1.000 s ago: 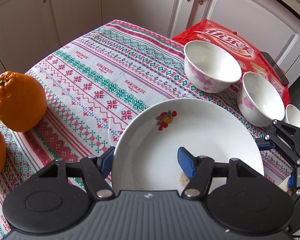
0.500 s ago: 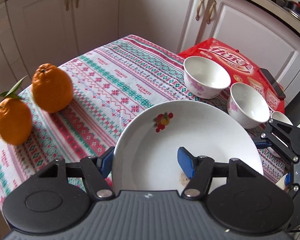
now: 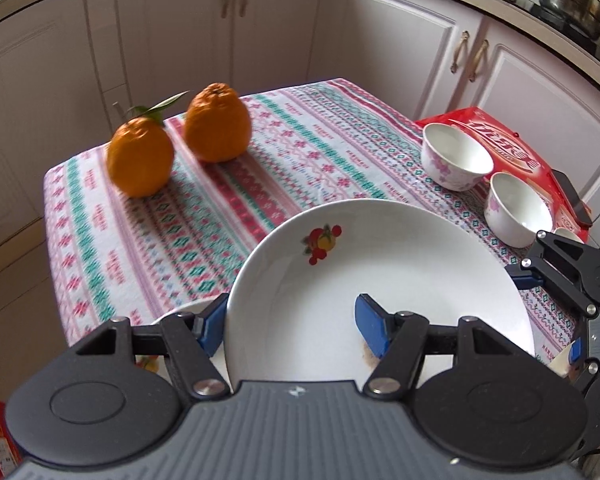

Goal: Organize plates and bowls
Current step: 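Lift the stained plate with the left gripper and carry it toward the plate stack, then lower the stained plate onto the plate stack with the left gripper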

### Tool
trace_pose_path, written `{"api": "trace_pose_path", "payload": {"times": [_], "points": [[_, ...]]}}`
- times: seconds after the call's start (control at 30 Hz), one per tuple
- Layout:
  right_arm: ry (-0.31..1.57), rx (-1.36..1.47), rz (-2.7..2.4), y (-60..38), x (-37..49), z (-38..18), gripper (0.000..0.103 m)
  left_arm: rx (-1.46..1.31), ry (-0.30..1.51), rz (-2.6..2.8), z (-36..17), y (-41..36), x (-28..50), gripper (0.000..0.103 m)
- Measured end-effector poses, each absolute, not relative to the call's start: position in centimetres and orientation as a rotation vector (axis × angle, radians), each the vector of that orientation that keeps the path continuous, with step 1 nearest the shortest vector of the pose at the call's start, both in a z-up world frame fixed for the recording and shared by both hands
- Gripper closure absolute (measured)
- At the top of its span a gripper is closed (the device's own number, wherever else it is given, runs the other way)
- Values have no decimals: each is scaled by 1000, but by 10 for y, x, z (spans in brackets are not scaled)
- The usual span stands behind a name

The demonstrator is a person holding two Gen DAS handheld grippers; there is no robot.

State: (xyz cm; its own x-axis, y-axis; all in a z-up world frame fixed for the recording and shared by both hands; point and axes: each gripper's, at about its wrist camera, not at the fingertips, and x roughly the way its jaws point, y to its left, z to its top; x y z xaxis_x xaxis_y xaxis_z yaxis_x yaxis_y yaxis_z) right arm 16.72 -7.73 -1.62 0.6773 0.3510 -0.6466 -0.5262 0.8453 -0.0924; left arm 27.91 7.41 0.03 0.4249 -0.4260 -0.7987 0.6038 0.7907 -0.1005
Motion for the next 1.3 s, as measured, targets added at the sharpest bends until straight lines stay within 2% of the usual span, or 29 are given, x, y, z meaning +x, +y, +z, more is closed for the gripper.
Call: {"api": "trace_pose_path", "payload": {"times": [0.57, 1.3], "points": [[684, -351, 577, -38, 165, -27, 7, 96, 956, -579, -28, 126, 264, 38], [687, -416, 577, -18, 164, -30, 7, 53, 969, -572, -45, 145, 264, 38]]}}
